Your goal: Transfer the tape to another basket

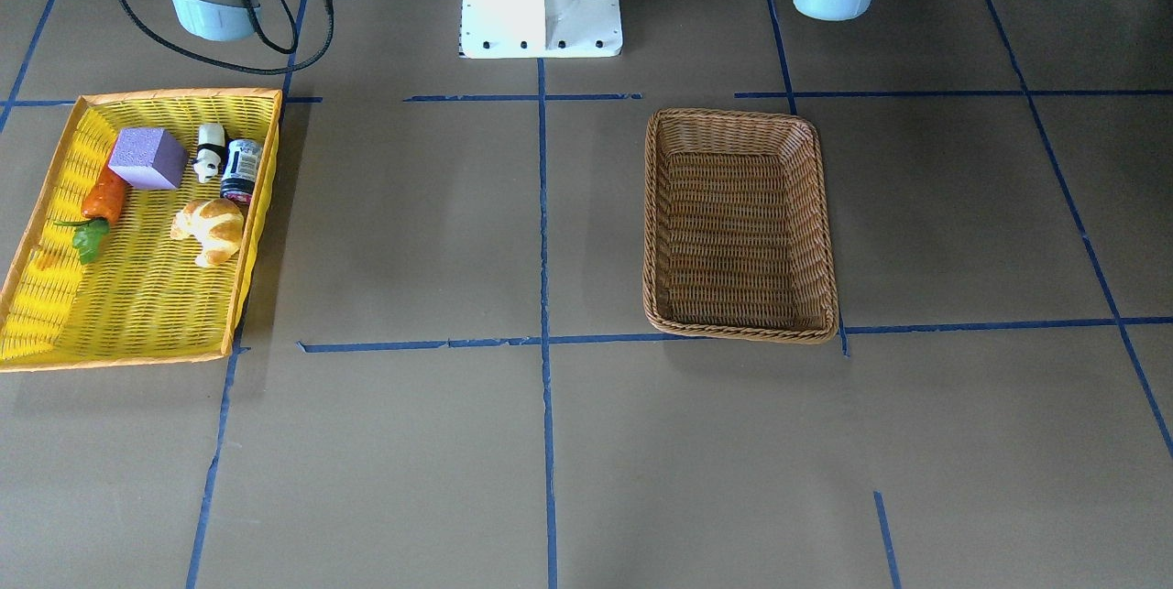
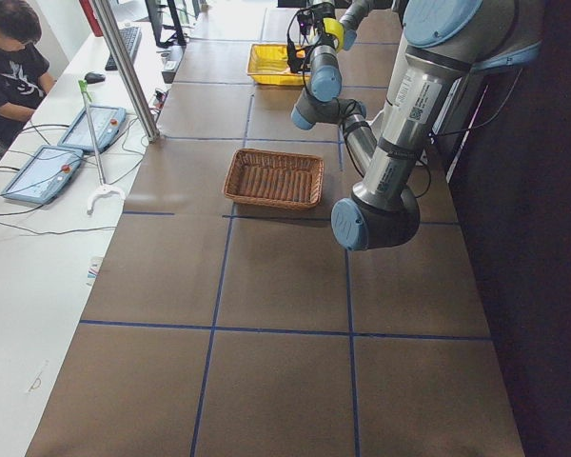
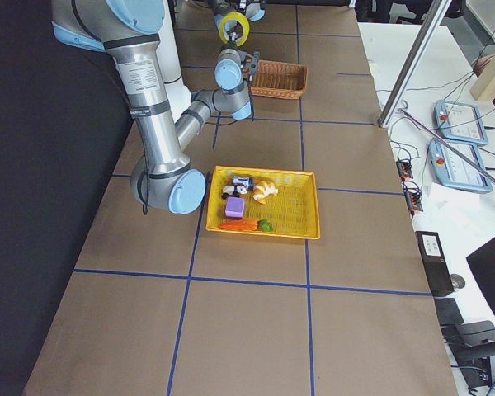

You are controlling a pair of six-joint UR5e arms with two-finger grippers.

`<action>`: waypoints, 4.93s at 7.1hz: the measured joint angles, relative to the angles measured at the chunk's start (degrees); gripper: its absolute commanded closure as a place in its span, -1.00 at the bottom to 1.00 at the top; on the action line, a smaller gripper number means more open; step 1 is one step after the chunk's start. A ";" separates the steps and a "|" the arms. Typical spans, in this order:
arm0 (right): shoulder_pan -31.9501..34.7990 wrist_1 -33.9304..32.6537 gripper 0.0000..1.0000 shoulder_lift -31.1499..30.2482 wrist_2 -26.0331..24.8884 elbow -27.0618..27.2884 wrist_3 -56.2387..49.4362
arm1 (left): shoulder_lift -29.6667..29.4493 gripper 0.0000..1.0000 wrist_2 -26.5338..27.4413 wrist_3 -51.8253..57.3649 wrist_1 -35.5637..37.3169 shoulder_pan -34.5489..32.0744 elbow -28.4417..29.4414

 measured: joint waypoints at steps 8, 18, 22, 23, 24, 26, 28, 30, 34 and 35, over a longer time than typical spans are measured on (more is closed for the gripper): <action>-0.83 0.25 -1.00 1.17 -1.23 -0.60 -0.21 | -0.52 1.00 3.71 0.17 -0.18 3.65 -0.54; 12.19 -0.79 -1.00 -10.51 1.18 -0.68 -1.78 | 4.16 1.00 6.78 1.87 1.78 -1.99 5.62; 21.91 -19.98 -1.00 -12.65 7.12 -1.06 -10.63 | 5.90 1.00 -9.36 13.83 36.61 -10.59 5.80; 22.72 -21.08 -1.00 -13.34 7.29 -1.27 -11.40 | 5.90 1.00 -9.50 17.43 46.24 -10.55 5.34; 23.26 -21.84 -1.00 -13.97 7.37 -1.54 -12.37 | 5.83 1.00 -7.65 19.50 54.52 -9.19 4.91; 23.35 -22.26 -1.00 -14.25 7.25 -2.86 -14.10 | 5.53 1.00 1.11 22.68 66.94 -2.50 5.23; 23.23 -22.17 -1.00 -14.25 6.86 -3.94 -14.38 | 5.11 0.99 5.46 26.34 73.39 -0.36 6.60; 23.10 -22.10 -1.00 -14.27 6.64 -4.43 -14.41 | 4.70 0.95 7.47 27.42 74.56 -0.16 8.31; 22.95 -21.97 -1.00 -14.18 6.59 -4.63 -14.41 | 3.62 0.42 9.58 29.11 74.49 -0.11 10.46; 22.93 -21.97 -1.00 -14.15 6.59 -4.70 -14.44 | 3.60 -0.01 9.59 29.14 74.42 -0.10 10.54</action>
